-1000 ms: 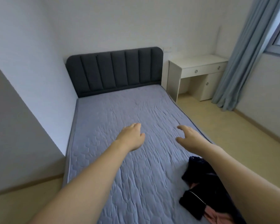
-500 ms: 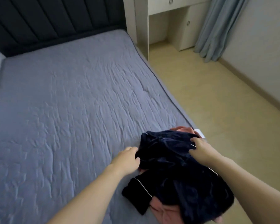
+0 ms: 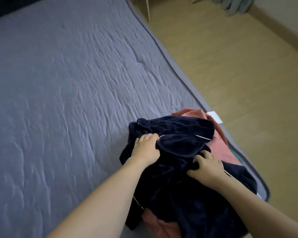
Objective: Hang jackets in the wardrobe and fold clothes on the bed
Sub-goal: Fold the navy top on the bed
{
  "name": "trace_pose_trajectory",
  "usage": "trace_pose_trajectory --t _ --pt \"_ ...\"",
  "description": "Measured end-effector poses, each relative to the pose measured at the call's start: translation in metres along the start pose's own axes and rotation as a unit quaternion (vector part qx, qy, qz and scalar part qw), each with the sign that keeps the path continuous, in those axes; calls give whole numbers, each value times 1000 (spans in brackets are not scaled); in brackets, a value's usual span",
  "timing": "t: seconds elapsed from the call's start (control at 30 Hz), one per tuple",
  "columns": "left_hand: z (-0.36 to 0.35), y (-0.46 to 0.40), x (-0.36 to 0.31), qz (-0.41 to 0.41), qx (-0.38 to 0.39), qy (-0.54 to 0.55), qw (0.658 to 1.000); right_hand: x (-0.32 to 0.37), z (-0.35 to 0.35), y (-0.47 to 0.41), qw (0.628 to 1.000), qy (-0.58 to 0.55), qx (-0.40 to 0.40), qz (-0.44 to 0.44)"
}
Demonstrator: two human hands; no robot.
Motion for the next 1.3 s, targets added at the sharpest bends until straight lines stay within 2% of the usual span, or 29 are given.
trace_pose_trajectory --t 0.03,0.1,0.13,0.2,0.23,0.3,0.33,0.4,0.5,0.57,0.7,0.77,0.87,0.97,1.03,1.17,1.23,1.3 --pt "4 5 0 0 -4 31 1000 1 2 -1 1000 -2 19 10" --pt "22 20 7 65 -56 164 983 5 7 1 997 -33 62 21" --pt "36 30 13 116 -109 254 954 8 9 3 996 -48 74 27" --pt "69 54 27 209 -212 409 863 19 16 10 994 -66 75 46" --pt "83 65 33 252 -235 464 816 29 20 12 994 -69 57 62" --pt "101 87 46 326 -223 535 747 56 26 17 992 -58 -31 103" --pt "109 96 51 343 -194 559 729 72 32 19 988 -62 -78 117" --pt "125 112 57 341 -130 598 714 106 42 23 982 -74 -106 137" --pt "153 133 74 324 -115 658 669 153 40 33 981 31 -16 191" --pt "174 147 93 327 -143 692 628 182 29 47 972 80 9 220" --pt "234 193 159 353 -227 729 541 257 28 80 974 40 -47 219" --pt "274 228 202 361 -280 737 498 315 41 99 962 57 -87 253" --pt "352 295 259 339 -350 742 460 427 77 141 940 60 -116 314" --pt "442 374 304 309 -390 736 460 538 131 204 929 34 -128 345" --pt "502 430 328 286 -384 727 492 599 173 251 925 -27 -133 354" --pt "603 533 362 230 -362 670 607 693 263 347 898 -194 -165 360" --pt "640 575 370 196 -387 611 662 726 300 390 871 -250 -204 372" --pt "667 608 379 185 -447 494 723 753 328 429 840 -262 -240 410"
Point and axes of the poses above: each hand's wrist, its own y-axis away from the middle knuckle, its own z-axis out of the back of the hand, x = y × z, the point moved 3 cm from there along -y, towards the middle knuckle, and after that the axes turned 9 degrees about -x, right-handed, at the moved point
